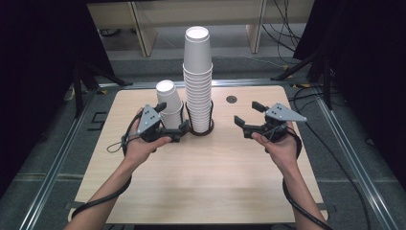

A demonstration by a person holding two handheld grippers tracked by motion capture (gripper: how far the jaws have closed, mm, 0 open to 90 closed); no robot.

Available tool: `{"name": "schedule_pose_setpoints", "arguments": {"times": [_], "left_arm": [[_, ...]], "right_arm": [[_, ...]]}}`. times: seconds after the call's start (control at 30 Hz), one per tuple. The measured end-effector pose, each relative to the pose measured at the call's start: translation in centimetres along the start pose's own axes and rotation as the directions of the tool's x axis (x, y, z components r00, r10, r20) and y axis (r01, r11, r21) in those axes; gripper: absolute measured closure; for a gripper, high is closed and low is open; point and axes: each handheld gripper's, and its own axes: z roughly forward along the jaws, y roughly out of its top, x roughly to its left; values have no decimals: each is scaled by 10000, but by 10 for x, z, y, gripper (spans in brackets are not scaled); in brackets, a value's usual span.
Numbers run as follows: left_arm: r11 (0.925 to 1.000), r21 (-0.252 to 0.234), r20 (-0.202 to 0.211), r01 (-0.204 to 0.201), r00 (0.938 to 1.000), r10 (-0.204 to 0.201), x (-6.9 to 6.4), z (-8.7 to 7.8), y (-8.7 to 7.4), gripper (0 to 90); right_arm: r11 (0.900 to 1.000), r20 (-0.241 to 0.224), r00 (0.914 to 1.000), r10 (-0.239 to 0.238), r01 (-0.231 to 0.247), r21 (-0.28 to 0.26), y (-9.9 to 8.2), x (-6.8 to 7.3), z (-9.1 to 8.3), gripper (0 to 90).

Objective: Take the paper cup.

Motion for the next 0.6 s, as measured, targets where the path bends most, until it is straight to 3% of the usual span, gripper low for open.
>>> {"name": "schedule_pose_setpoints", "arguments": {"times": [0.03, 0.13, 0.17, 0.33, 0.4, 0.43, 0.57, 0.6], "left_arm": [[10000, 9, 32, -77, 10000, 77, 3, 11, 9, 29], [9999, -109, 8, -102, 9999, 102, 4, 23, 16, 29], [9998, -81, -26, -183, 9998, 183, 4, 27, 19, 29], [9996, -259, -105, -88, 9999, 85, 6, 40, 27, 26], [9998, -144, -194, -162, 9997, 160, 9, 52, 34, 21], [9997, -127, -227, -188, 9996, 185, 10, 56, 37, 22], [9997, -152, -312, -174, 9994, 169, 13, 68, 45, 11], [9997, -152, -312, -174, 9994, 169, 13, 68, 45, 9]], "right_arm": [[9998, 31, 9999, -165, 165, -99, 6, -1, 4, 156], [10000, -61, 10000, -24, 24, -57, 16, -2, 12, 158], [9996, -25, 9998, -191, 191, -189, 20, -3, 15, 158], [9996, -331, 9994, -125, 116, -272, 33, -4, 28, 158], [9997, -503, 9987, -88, 77, -226, 44, -3, 37, 158], [9985, -401, 9985, -380, 364, -414, 48, -4, 40, 158], [9983, -633, 9977, -250, 216, -545, 64, -5, 52, 160], [9970, -597, 9971, -480, 442, -640, 67, -6, 55, 160]]}}
